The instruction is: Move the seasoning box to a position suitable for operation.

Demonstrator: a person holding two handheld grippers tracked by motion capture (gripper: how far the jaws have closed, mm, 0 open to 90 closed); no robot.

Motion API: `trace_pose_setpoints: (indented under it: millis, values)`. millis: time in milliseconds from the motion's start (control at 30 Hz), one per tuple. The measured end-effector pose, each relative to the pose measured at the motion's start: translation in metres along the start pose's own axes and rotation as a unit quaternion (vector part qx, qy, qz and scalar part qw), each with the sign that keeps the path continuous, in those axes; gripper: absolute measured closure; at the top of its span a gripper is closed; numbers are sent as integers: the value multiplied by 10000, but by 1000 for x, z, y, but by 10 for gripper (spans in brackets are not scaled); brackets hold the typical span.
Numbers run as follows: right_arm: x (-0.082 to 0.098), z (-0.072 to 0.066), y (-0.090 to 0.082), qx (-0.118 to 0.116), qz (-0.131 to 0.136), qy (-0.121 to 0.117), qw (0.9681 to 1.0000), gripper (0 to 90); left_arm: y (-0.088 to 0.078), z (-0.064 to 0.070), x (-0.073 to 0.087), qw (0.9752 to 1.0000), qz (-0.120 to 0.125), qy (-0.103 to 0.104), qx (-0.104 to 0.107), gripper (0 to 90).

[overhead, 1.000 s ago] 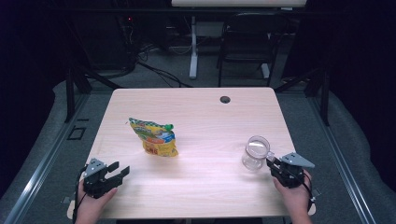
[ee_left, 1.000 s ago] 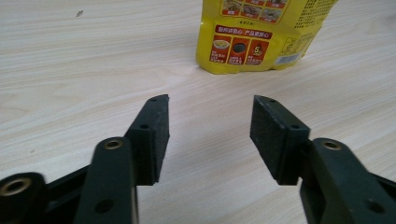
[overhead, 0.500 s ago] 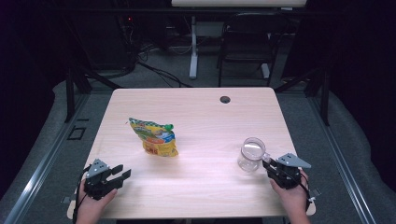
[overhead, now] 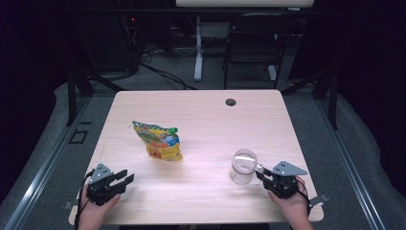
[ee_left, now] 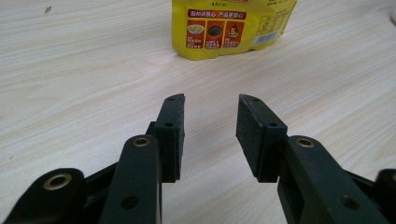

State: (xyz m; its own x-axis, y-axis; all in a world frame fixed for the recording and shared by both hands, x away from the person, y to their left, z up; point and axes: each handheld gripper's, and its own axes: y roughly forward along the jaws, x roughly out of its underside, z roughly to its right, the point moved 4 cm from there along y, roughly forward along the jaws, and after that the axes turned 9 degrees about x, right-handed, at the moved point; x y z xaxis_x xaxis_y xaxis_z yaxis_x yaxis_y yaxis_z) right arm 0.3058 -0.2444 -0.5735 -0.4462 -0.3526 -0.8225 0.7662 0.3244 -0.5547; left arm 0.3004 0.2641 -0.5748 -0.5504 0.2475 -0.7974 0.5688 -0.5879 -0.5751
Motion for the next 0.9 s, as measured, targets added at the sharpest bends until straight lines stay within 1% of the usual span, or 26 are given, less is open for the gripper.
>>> trace_pose_setpoints:
  millis: [33,67,100,133,167,233,300,400,433,467,533,633,667,700,767,833,900]
  values:
    - [-1,-4,0,-89,2,-91,9999,738,0,0,0,10000,3,21,-2,631]
    - [-1,-7,0,-170,30,-100,9998,739,-1,0,0,10000,11,22,-3,632]
    - [-2,-9,0,-252,30,-187,9995,738,-1,0,0,10000,31,21,-3,634]
    - [-2,-13,0,-337,55,-194,9992,738,-1,0,-1,10000,63,16,-4,635]
    - [-2,-16,0,-430,50,-281,9987,738,-2,0,-1,10000,71,-1,-18,637]
    - [-3,-21,1,-554,84,-325,9979,738,-2,0,-1,10000,90,3,-33,640]
    - [-4,-25,0,-683,77,-434,9967,738,-2,0,0,10000,77,17,-53,640]
    - [-4,-29,1,-782,106,-469,9958,737,-2,0,0,10000,73,-2,-47,649]
    - [-4,-30,1,-780,121,-437,9959,737,-2,0,0,10000,84,-8,-28,656]
    - [-5,-28,1,-772,83,-477,9958,736,-2,0,-1,10000,94,-5,-22,660]
    - [-5,-27,2,-722,101,-365,9967,733,-2,0,0,10000,94,-11,-21,664]
    - [-5,-22,5,-692,49,-28,9976,720,-1,0,0,9999,88,-2,-49,664]
    - [-4,-20,6,-692,16,22,9976,713,-1,0,0,10000,75,10,-49,664]
    - [-4,-19,7,-691,45,107,9975,706,-1,0,0,9999,80,7,-63,664]
    - [-4,-15,8,-644,1,222,9977,695,-1,0,0,9999,86,3,-73,664]
    - [-4,-13,9,-567,7,287,9980,693,-1,0,0,9999,89,-41,-49,665]
    - [-4,-11,10,-517,-25,340,9981,684,-1,0,0,9999,88,-36,-37,669]
